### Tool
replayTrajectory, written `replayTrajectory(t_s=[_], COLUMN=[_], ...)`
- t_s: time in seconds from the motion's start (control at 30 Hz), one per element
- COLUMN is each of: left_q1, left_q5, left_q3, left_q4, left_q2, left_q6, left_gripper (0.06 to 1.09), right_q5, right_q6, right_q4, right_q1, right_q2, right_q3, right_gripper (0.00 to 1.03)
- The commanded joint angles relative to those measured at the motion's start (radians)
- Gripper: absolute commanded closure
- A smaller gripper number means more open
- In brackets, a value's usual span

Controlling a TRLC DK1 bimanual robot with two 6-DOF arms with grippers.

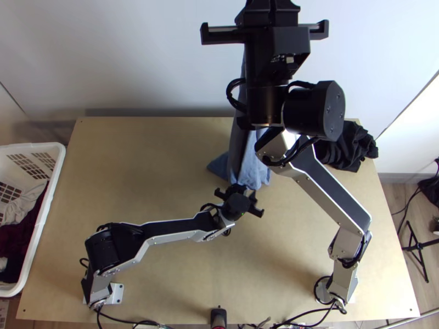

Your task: Fold the t-shirt

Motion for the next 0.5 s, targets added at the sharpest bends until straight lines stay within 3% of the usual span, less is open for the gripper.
replayTrajectory(t_s=[0.0,0.23,0.47], left_q1=[0.013,0.036,0.038], left_q5=[-0.038,-0.035,0.039], left_q3=[0.014,-0.082,-0.137], left_q4=[0.009,0.02,0.011], left_q2=[0.013,-0.105,-0.288], left_q6=[0.035,-0.041,-0.039], left_gripper=[1.05,1.05,1.05], right_q5=[0.001,0.005,0.022], right_q6=[0.003,0.017,0.031], right_q4=[-0.002,0.0,0.001], right_q1=[0.005,0.001,-0.01], right_q2=[-0.003,0.004,0.01], right_q3=[-0.009,-0.01,-0.017], right_gripper=[1.0,1.0,1.0])
